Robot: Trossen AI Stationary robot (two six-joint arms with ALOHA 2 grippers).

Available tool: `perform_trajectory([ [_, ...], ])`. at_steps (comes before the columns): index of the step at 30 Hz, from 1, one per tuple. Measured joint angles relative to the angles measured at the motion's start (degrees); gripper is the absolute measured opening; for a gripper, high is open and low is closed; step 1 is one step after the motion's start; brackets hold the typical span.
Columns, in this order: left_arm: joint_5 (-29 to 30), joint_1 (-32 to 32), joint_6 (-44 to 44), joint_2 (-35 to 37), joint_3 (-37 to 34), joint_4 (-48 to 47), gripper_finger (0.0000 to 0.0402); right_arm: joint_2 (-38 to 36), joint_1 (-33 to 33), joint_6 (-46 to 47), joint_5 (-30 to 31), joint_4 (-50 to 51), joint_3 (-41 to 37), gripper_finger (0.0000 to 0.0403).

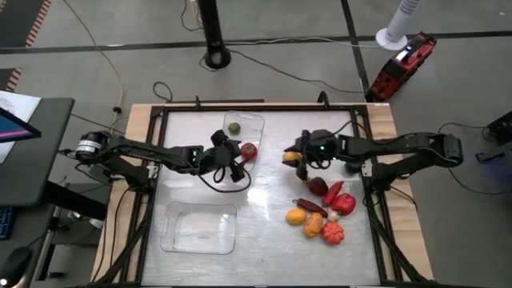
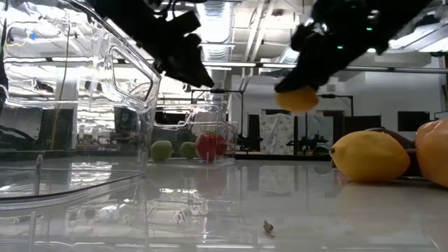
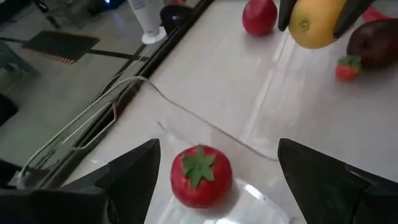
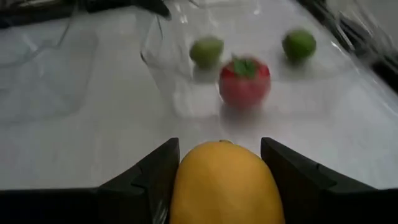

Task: Sort produce into baskets
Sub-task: Put the top lemon into the top transparent bin, then put the tomato into the top transparent bin

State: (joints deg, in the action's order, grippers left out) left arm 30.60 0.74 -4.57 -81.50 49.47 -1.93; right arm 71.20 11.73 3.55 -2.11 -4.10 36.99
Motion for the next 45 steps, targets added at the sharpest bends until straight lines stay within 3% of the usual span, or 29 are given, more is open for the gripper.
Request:
perform_trajectory([
  [7, -0.49, -1.23, -0.1, 6.82, -2.88, 2.49, 0.0313, 10.94, 0.05, -4.26, -1.28, -0.73, 10.5, 0.024],
  [14, 3.43, -3.35, 2.33, 15.19, -2.88, 1.46, 0.0313, 22.49, 2.07, -8.36, -2.47, -4.84, 20.58, 0.024],
  [19, 2.39, -3.57, -1.01, 19.06, -2.86, -0.2, 0.0313, 30.12, 4.37, -8.62, -5.08, -6.09, 28.1, 0.0243],
  [26, 2.81, -5.33, -1.55, 18.43, -2.89, -2.9, 0.0313, 36.79, 5.44, -9.79, -5.64, -1.25, 36.4, 0.0294],
  [35, 3.26, -5.24, -0.84, 17.79, -2.86, -3.96, 0.0313, 32.71, 6.53, -11.14, -5.57, 7.07, 38.08, 0.0339],
  [41, 2.83, -5.19, -0.6, 15.37, -2.84, -3.72, 0.0313, 22.98, 6.97, -11.01, -5.2, 8.57, 28.9, 0.033],
  [45, 2.89, -4.95, -0.59, 13.49, -2.86, -3.0, 0.0313, 15.97, 5.65, -9.76, -0.32, 8.5, 19.92, 0.0327],
])
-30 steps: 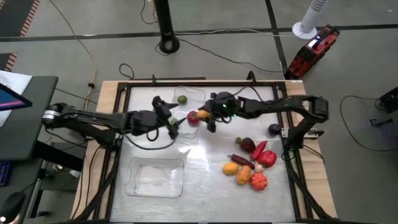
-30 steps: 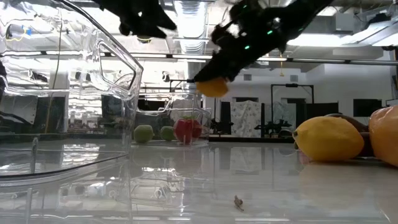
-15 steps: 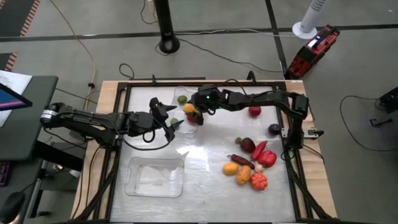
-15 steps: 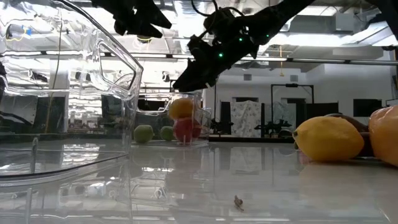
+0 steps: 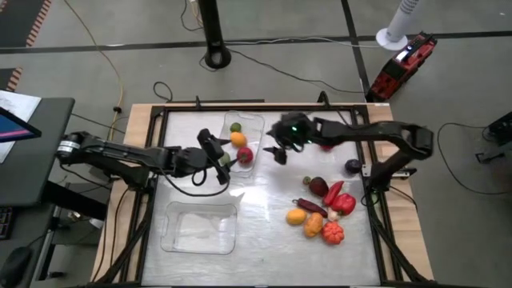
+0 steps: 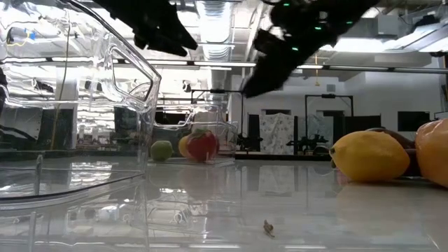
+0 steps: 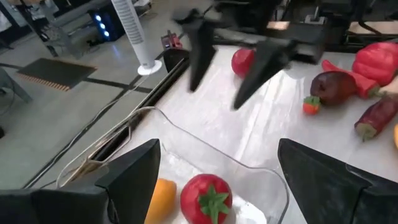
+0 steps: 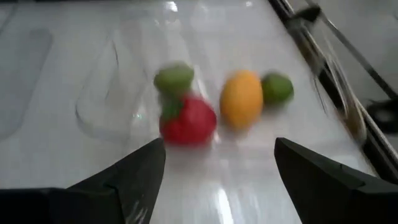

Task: Sort produce into baskets
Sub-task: Put the tomato into the top transparent bin

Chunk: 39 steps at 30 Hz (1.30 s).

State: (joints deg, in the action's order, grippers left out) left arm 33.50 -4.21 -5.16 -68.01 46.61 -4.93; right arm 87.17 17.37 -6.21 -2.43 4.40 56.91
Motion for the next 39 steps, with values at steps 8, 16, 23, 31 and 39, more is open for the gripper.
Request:
perform_trajectory([
  [8, -0.73, 1.54, 0.89, -2.22, 0.04, 4.05, 0.0313, -14.41, 2.1, 5.77, 13.29, 4.62, -13.4, 0.0327],
  [16, -2.74, 2.0, 0.55, -2.54, 0.02, 5.35, 0.0313, -19.2, 9.14, 10.83, 20.76, 7.09, -23.14, 0.0327],
  [23, -2.75, 2.0, 1.66, -2.54, 0.02, 5.35, 0.0313, -18.85, 15.74, 14.58, 22.33, 9.82, -26.49, 0.0327],
  [31, -3.09, 2.15, 3.21, -2.54, 0.02, 5.29, 0.0313, -18.81, 16.49, 19.3, 22.06, 15.8, -26.41, 0.0327],
  [39, -3.29, 2.61, 4.06, -2.54, 0.02, 5.2, 0.0313, -18.18, 15.22, 22.71, 20.55, 21.01, -26.41, 0.0327],
])
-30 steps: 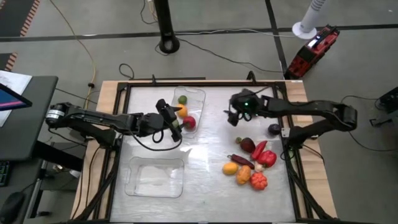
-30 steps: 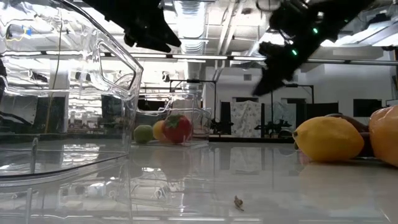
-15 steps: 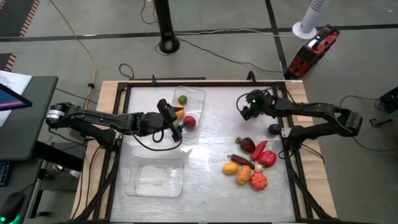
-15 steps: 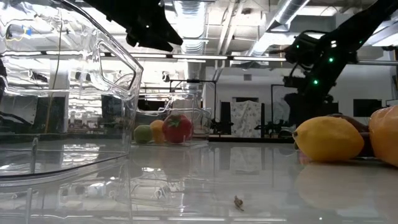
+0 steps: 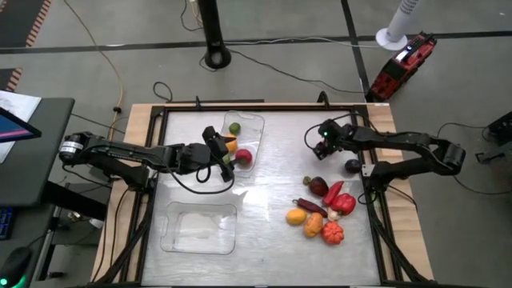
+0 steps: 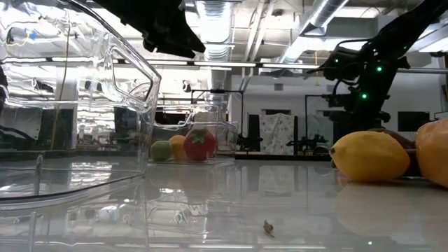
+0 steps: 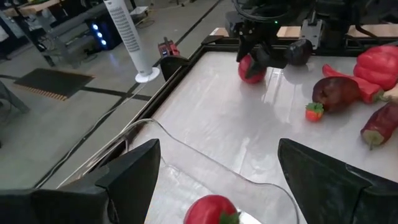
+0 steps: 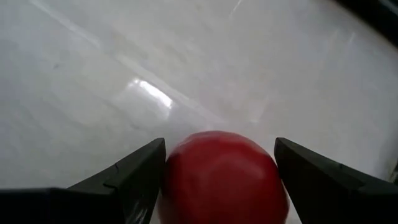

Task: Sort produce into baskets
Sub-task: Put the tomato into the top transparent bin

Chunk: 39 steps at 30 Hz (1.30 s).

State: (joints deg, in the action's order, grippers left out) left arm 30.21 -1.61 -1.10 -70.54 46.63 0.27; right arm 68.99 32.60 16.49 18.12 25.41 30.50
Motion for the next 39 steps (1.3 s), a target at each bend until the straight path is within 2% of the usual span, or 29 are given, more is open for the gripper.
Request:
perform_trajectory([
  [5, 0.05, 0.22, -0.02, 0.0, 0.0, -0.1, 0.0313, 0.44, 0.0, 0.17, -1.45, 0.89, 0.12, 0.0318],
  [12, 0.48, 0.22, -0.03, 0.0, 0.0, -0.77, 0.0313, 1.41, -2.0, -0.43, -0.8, 0.13, 0.23, 0.0277],
  [18, 2.0, 0.22, -0.04, 0.02, 0.0, -0.81, 0.0313, 1.07, -4.99, -0.38, -2.15, -3.31, -0.04, 0.0271],
  [25, 1.94, 0.22, 2.1, 0.03, 0.0, 2.44, 0.0313, 1.21, -10.58, -2.69, -10.1, -16.94, 0.74, 0.0269],
  [27, 0.47, 0.22, 3.76, 0.09, 0.0, 4.13, 0.0313, 1.66, -12.4, -3.65, -13.65, -24.81, 1.14, 0.0269],
  [31, -7.28, 0.51, 7.4, 0.09, 0.0, 4.84, 0.0313, 5.0, -15.92, -5.88, -18.98, -38.61, 2.66, 0.0268],
  [35, -12.14, 1.38, 8.08, 0.13, -2.32, 11.38, 0.0313, 11.37, -18.57, -9.58, -19.84, -41.1, 9.22, 0.027],
  [39, -13.46, 1.68, 8.59, 1.78, -6.41, 17.35, 0.0313, 18.21, -19.66, -13.5, -19.8, -40.31, 17.55, 0.0273],
])
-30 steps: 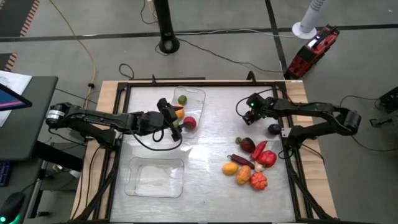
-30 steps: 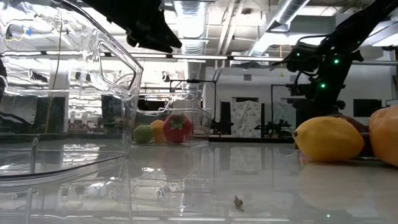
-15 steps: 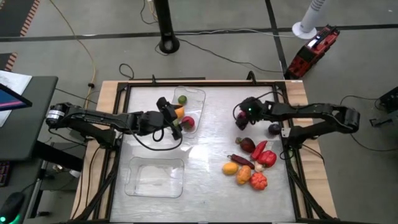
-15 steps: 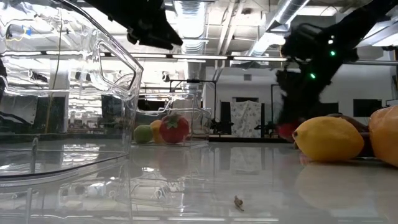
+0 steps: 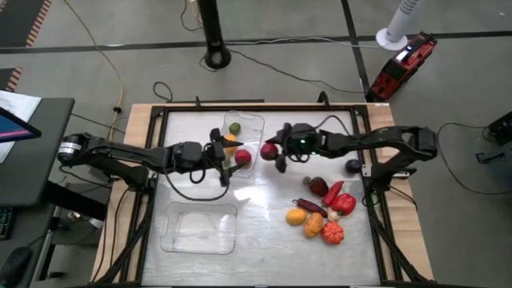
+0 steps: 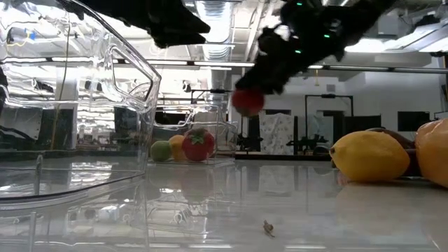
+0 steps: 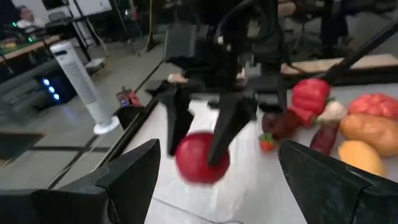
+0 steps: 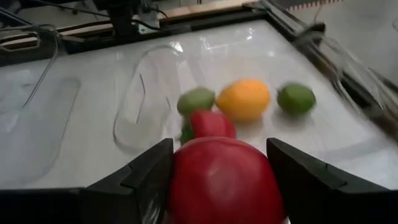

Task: Sort produce into baskets
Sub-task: Put the tomato into the top transparent bin, then put the apple into the top transparent bin

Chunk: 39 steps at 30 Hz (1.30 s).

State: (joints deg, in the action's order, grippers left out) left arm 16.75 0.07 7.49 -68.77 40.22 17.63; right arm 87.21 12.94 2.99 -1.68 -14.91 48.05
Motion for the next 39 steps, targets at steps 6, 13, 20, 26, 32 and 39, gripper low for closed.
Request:
perform_trajectory([
  [6, 1.35, 0.18, -2.36, 5.77, -2.2, -2.23, 0.0313, 8.5, 0.86, -2.89, -0.39, -0.25, 9.26, 0.0274],
  [13, 1.61, -0.24, -4.3, 9.26, -2.18, -6.8, 0.0313, 18.02, 1.89, -3.72, -3.21, 2.11, 18.02, 0.0275],
  [20, 1.76, -0.32, -5.16, 8.3, -2.2, -7.31, 0.0313, 20.72, 1.79, -6.08, -4.54, 8.88, 23.76, 0.0296],
  [26, 1.9, -0.41, -5.02, 8.01, -2.2, -5.93, 0.0313, 20.3, 1.28, -6.47, -4.61, 9.33, 23.76, 0.0336],
  [32, 1.9, -0.44, -5.03, 8.03, -2.18, -5.44, 0.0313, 18.0, 0.77, -6.19, -4.27, 17.25, 23.65, 0.0364],
  [39, 1.94, -0.44, -4.09, 8.04, -2.18, -6.32, 0.0313, 6.27, -4.2, -5.68, 0.51, 30.07, 16.43, 0.0359],
])
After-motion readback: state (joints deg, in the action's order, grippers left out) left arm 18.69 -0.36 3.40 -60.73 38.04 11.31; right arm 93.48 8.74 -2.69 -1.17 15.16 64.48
